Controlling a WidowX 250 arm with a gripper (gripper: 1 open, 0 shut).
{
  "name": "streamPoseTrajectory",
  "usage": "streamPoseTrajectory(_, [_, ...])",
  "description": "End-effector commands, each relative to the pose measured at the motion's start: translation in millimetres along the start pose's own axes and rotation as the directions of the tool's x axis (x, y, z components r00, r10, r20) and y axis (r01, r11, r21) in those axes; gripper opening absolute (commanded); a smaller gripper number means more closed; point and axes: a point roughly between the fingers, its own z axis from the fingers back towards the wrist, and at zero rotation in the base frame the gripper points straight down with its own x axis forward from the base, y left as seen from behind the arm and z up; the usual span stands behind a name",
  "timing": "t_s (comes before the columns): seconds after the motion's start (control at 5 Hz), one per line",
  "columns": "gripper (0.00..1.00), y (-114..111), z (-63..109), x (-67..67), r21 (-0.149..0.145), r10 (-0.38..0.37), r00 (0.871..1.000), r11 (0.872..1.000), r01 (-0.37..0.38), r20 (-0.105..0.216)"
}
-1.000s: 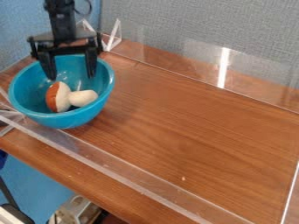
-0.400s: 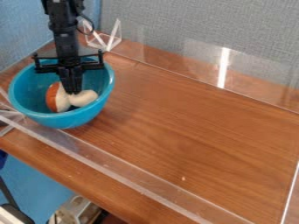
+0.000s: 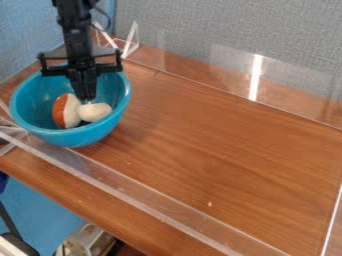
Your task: Remove the mushroom from inside the blue bowl and put it on the table
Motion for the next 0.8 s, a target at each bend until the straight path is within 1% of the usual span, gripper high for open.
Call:
streamPoseTrajectory(0.0, [0.0, -17.2, 45.0, 3.9, -0.039, -0.031, 0.993, 0.999, 0.036, 0.114])
streamPoseTrajectory(0.2, [0.0, -32.7, 65.0, -0.4, -0.056, -0.061, 0.988, 0.996, 0.07, 0.144])
streamPoseTrajectory(0.4, [0.0, -40.0, 65.7, -7.0, -0.067, -0.079, 0.986, 0.994, 0.089, 0.15])
streamPoseTrajectory(0.6, [1.0, -39.3, 61.6, -7.6, -0.066, -0.081, 0.985, 0.994, 0.092, 0.15])
